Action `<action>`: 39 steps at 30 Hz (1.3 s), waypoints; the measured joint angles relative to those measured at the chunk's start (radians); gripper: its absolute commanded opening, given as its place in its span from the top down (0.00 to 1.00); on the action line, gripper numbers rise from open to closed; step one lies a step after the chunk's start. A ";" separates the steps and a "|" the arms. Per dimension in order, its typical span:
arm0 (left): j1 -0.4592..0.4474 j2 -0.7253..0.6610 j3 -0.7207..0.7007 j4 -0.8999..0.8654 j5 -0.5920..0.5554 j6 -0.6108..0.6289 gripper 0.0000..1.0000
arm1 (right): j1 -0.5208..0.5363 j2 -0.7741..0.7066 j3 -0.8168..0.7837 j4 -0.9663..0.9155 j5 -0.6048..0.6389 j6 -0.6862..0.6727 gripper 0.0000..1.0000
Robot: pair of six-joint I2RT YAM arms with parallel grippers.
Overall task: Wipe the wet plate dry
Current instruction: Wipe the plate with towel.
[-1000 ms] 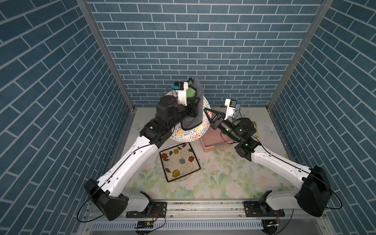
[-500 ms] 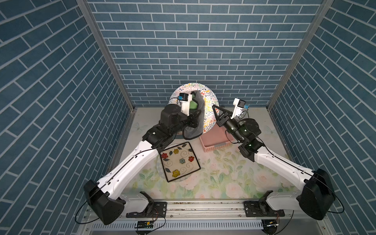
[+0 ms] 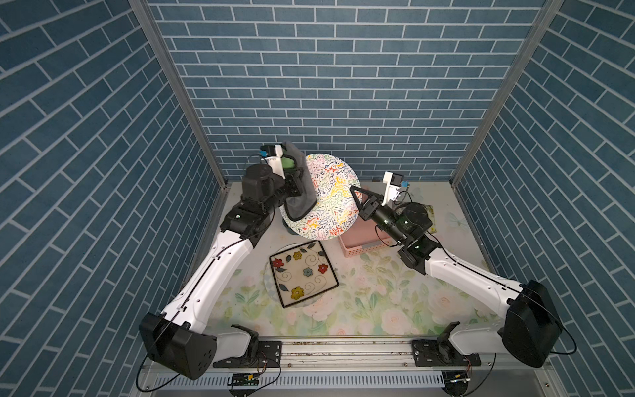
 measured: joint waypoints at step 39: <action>-0.135 0.127 -0.192 1.439 0.429 -1.300 1.00 | -0.163 -0.006 -0.083 0.632 -0.161 0.566 1.00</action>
